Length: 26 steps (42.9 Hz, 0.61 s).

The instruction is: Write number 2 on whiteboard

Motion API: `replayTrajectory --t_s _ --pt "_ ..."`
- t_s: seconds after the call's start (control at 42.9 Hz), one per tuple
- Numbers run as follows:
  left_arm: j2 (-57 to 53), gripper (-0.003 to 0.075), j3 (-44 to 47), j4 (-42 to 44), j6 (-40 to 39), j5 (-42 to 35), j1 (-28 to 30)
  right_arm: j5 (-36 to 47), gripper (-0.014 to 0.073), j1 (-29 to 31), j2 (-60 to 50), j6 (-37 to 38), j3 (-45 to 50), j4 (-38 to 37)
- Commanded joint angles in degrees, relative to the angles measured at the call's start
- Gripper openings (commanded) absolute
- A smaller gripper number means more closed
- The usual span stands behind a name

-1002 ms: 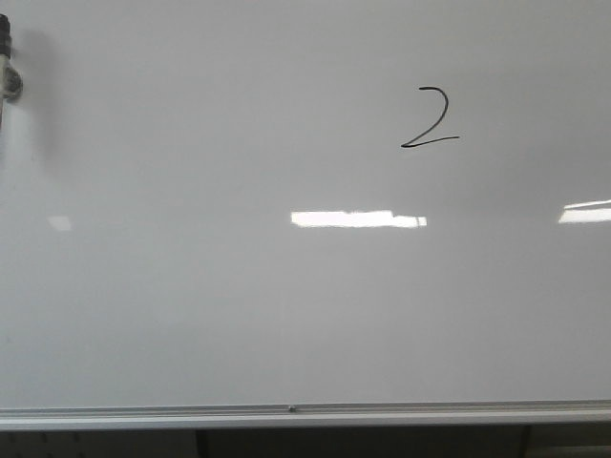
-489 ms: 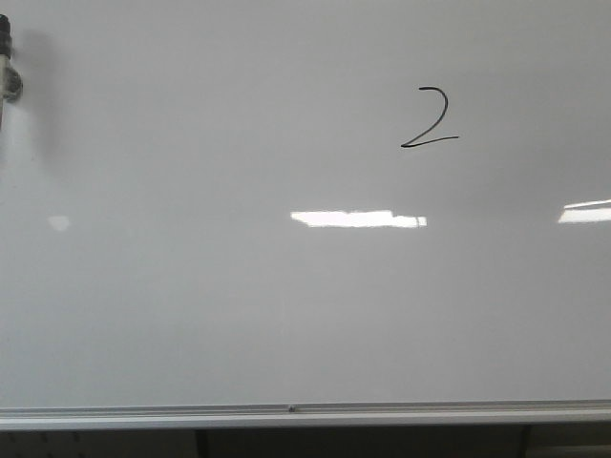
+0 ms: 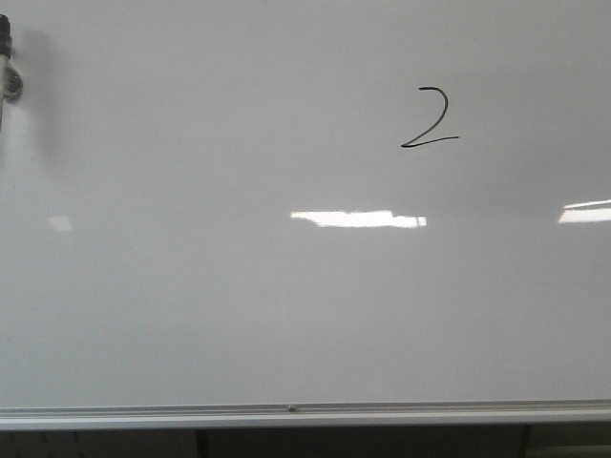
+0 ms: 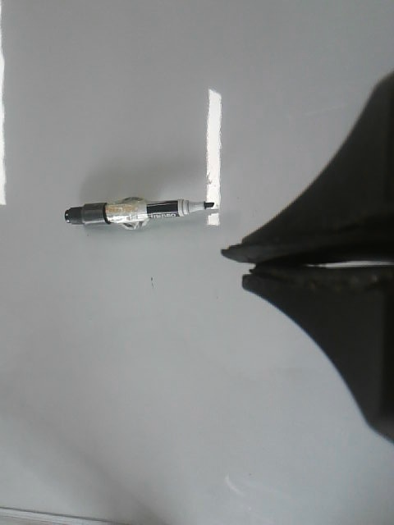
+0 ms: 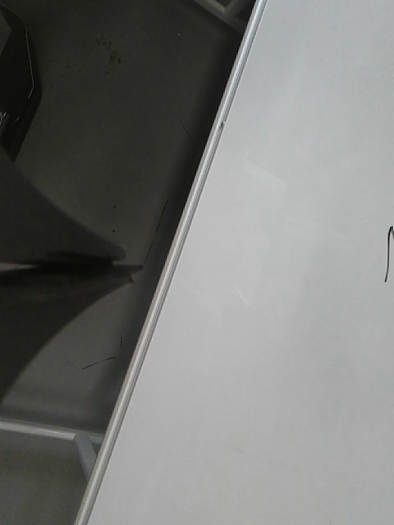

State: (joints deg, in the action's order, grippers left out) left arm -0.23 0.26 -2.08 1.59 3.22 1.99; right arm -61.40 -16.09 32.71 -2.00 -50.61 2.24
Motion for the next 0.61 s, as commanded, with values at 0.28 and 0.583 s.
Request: replayTrajectory --t_s 0.28,0.583 --pt "-1.5 -0.002 2.0 -0.6 -0.6 -4.5 -0.3 5.7 -0.0069 3.5 -3.9 -0.2 3.3 -1.3" --pt "-1.5 -0.002 2.0 -0.6 -0.6 -4.5 -0.3 31.9 -0.0069 15.6 -22.5 -0.2 26.7 -5.5"
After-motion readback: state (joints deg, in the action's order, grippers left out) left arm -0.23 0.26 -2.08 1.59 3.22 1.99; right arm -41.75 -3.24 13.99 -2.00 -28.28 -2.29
